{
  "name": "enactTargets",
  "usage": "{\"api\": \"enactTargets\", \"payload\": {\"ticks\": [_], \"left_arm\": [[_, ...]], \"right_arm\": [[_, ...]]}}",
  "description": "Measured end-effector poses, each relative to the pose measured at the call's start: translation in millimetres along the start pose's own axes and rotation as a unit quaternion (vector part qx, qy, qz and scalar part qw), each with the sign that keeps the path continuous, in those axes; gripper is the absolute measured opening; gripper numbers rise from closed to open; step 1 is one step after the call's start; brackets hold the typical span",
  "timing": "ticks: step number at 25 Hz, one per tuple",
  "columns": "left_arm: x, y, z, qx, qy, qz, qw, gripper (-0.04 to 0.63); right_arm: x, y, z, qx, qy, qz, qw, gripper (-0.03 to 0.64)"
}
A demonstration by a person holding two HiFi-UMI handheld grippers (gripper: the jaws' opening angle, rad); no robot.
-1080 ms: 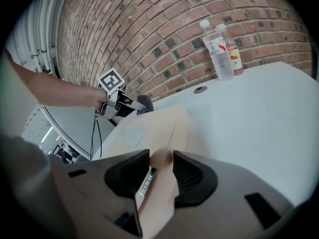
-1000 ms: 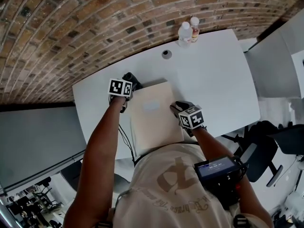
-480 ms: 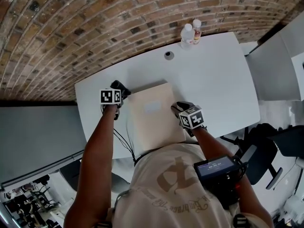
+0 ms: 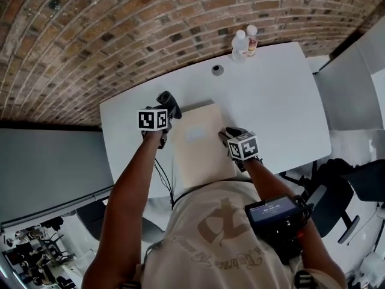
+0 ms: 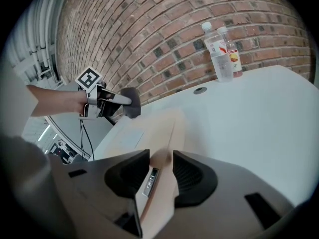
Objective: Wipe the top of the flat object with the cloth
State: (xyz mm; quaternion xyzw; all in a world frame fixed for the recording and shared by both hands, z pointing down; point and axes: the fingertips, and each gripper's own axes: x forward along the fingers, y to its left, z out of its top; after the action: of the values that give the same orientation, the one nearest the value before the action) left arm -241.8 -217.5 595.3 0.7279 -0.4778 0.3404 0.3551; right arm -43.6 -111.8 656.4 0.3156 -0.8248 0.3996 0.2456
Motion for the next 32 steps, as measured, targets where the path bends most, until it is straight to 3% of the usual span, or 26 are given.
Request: {"api": "enactTargets", "payload": {"ticks": [8, 17, 22, 32], "left_arm": [[17.4, -87.1, 27.0, 0.015, -0.015, -0.08, 0.9966, 0.112], [50.4, -165.4, 32.0, 0.01, 0.01, -0.157, 0.9875, 0.112], [67.2, -176.3, 23.9, 0.011, 0.029, -0.159, 0.9867, 0.112], [70.9, -140.4, 1.0, 0.011, 0.055, -0.117, 0.9915, 0.11]], "right_arm": [[-0.6, -0.3, 1.2, 0.017, 0.002, 0.011, 1.0, 0.16], [-8.1, 8.1, 0.5, 0.007, 0.001, 0.03, 1.0, 0.16], [-11.1, 11.4, -10.9, 0.007, 0.015, 0.029, 0.999, 0.16], [-7.2, 5.5, -21.1, 0.023, 0.033, 0.023, 0.999, 0.166]]}}
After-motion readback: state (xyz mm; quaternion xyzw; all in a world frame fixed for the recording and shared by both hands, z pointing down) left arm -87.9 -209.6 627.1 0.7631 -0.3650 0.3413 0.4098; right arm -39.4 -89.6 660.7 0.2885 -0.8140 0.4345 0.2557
